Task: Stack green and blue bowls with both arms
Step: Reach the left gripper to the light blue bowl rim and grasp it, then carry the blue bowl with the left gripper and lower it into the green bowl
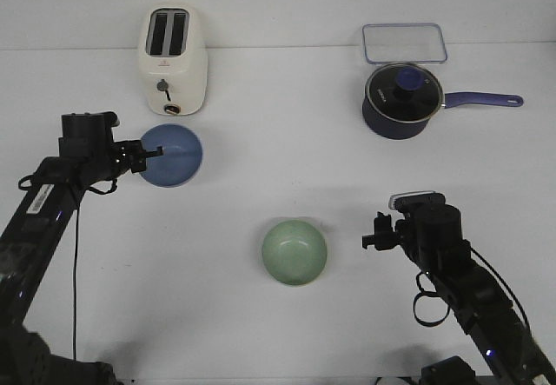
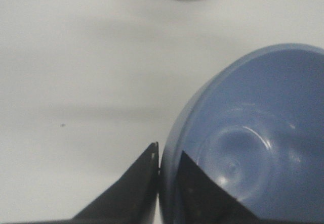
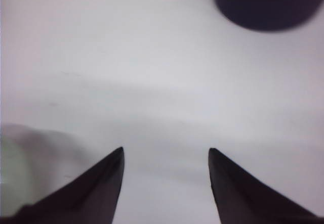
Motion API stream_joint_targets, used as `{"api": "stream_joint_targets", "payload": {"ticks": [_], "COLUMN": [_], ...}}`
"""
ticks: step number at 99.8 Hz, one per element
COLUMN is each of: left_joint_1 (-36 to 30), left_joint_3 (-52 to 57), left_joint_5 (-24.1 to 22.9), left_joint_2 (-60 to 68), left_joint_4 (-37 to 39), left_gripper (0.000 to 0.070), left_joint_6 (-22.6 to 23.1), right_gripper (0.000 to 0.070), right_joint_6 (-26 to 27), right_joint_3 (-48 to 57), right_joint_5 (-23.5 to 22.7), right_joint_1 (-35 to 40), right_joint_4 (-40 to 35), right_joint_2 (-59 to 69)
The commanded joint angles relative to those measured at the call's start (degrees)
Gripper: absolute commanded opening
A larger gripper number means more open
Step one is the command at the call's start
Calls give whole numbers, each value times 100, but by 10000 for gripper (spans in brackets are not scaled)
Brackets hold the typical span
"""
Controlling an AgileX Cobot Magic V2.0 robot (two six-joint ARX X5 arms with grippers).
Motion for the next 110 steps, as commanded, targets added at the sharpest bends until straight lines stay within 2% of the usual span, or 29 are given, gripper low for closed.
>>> {"api": "stream_joint_targets", "payload": {"ticks": [1,14,34,50,56,69,91,97,102,110], "left_joint_1": [-186,-857,-2339,-3300,-3534,-3877,-4148,-4197,-4210,-4207], "left_joint_3": [79,-184,-822,-1132,-1163,-1163,-1163,-1163,-1158,-1137], "left_joint_5": [184,514,514,487,431,-7,0,-2,0,-2], "left_joint_2": [-197,-748,-975,-857,-776,-516,-114,-83,-83,-127], "left_joint_4": [-120,-164,31,527,713,909,1158,1202,1224,1211], "left_gripper": [12,12,12,12,12,12,23,87,209,363], "left_joint_6": [66,35,-216,-328,-378,-382,-380,-380,-380,-380], "right_gripper": [347,347,347,347,347,347,347,347,347,347], "right_joint_6": [35,39,33,35,37,37,37,37,37,37], "right_joint_3": [-188,-592,-691,-691,-691,-691,-691,-691,-691,-691], "right_joint_5": [15,13,-140,-201,-282,-306,-396,-393,-393,-393], "right_joint_1": [-74,-295,-503,-546,-546,-546,-546,-546,-546,-546], "right_joint_4": [83,293,323,337,334,334,334,334,334,334], "right_joint_2": [37,39,39,39,39,39,39,39,39,39]}}
